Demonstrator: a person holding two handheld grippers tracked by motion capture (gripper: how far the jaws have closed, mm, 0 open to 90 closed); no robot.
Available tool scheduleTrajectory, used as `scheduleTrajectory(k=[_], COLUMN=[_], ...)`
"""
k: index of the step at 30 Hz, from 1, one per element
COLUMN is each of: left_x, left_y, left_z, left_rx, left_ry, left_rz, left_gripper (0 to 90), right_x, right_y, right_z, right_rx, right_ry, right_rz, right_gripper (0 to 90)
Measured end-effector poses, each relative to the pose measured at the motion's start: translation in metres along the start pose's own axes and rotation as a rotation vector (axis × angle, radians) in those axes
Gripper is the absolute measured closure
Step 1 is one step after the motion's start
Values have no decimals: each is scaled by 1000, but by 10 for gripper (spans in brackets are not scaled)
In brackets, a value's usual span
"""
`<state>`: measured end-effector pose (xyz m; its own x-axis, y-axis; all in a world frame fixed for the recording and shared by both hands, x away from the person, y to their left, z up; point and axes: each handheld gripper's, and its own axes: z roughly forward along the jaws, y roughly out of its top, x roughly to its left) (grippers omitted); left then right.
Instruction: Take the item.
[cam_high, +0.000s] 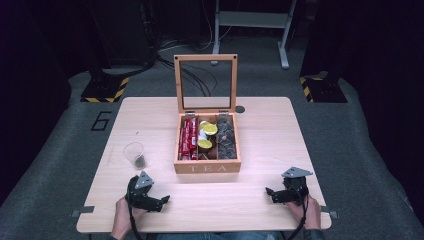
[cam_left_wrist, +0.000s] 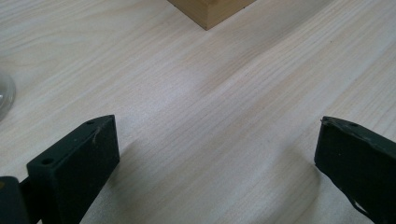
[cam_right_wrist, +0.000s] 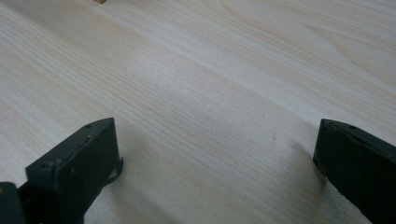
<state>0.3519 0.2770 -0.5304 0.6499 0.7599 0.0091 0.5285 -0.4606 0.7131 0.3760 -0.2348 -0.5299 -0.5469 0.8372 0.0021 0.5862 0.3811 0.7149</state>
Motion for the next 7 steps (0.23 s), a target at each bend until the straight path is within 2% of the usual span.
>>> scheduleTrajectory(k=[3,7], left_x=[-1,0], left_y=[1,1], left_z=[1,1], left_rx=[14,9], left_ry=[2,8], left_rz=[4,8], left_gripper=[0,0], right_x=[0,0], right_y=[0,0], right_z=[0,0], right_rx=[1,1], right_ry=[1,1], right_rz=[-1,-2], right_gripper=[0,0])
